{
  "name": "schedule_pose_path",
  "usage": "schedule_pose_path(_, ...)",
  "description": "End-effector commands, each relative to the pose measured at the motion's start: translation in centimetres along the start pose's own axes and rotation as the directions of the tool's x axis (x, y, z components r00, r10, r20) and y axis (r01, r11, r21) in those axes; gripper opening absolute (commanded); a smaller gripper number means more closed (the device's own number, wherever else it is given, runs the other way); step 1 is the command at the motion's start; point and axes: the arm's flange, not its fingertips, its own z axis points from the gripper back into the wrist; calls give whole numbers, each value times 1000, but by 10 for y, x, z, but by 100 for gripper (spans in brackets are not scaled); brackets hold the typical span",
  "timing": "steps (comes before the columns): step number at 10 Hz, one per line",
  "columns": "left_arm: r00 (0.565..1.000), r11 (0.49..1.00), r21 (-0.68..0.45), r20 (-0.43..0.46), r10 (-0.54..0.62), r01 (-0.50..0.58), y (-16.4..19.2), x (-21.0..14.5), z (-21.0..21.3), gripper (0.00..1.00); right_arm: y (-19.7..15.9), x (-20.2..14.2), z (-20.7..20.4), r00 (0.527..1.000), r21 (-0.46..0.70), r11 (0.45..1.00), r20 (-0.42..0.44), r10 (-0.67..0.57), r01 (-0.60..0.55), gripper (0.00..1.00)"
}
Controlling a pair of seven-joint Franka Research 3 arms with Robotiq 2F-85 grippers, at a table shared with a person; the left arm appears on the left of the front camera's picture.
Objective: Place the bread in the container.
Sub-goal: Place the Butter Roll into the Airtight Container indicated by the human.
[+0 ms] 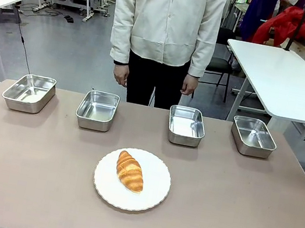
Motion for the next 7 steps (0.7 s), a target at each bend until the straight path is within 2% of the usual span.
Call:
schedule_pose_path(1,1000,1000,-7,4,-7,7,-2,1,1,100,0,0,0,1000,4,1000,12,0,-1,100)
schedule_pose_path(7,1000,1000,-7,4,-7,7,-2,1,1,100,0,0,0,1000,4,1000,12,0,-1,100)
